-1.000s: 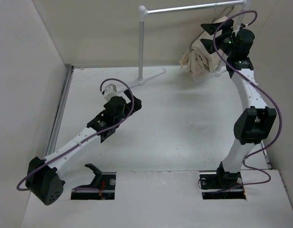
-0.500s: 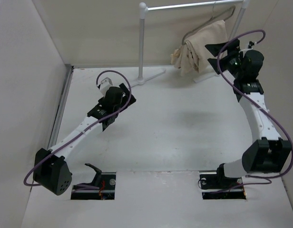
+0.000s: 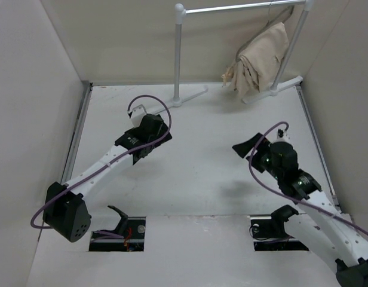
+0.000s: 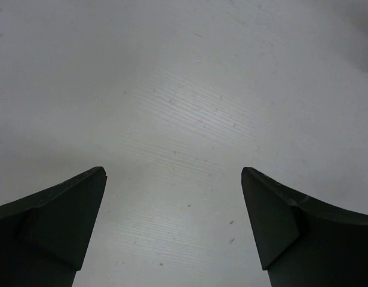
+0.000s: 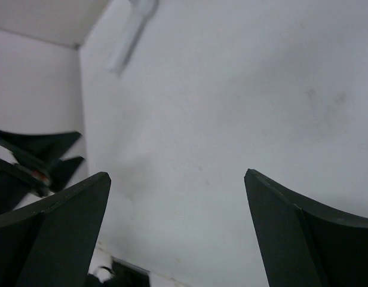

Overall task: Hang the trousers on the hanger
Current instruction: Reset both arms

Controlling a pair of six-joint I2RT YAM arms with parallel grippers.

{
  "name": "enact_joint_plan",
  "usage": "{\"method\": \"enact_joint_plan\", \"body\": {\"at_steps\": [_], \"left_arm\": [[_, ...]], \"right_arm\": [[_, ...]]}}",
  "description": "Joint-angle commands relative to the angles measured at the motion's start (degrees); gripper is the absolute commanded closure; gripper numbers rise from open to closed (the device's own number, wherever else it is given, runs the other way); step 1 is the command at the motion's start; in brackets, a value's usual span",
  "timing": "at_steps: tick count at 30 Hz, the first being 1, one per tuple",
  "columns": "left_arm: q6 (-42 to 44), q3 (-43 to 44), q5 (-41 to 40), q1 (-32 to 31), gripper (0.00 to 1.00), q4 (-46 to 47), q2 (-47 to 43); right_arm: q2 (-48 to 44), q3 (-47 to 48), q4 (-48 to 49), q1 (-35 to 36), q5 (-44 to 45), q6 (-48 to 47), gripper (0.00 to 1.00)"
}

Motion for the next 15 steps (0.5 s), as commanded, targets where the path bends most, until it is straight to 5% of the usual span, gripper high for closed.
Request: {"method": "enact_joint_plan", "body": {"at_steps": [1,9,15], "left_arm": [[-0.9,2.3,-5.2,-2.8,0.0,-7.3,-2.2],[-6.8,5.1,-9.7,-11.4,0.0,-14.3,-3.1],[-7.0,8.4,-9.2,-13.8,0.0,-15.1,1.7]], "right_arm": [[-6.8,-3.6,-11.1,4.7,13.9,-0.1,0.0],[-22.2,-10.4,-18.4,5.3,13.2,1.1,0.0],[-22.0,-8.5,-20.1,7.2,13.8,0.0,0.0]]}}
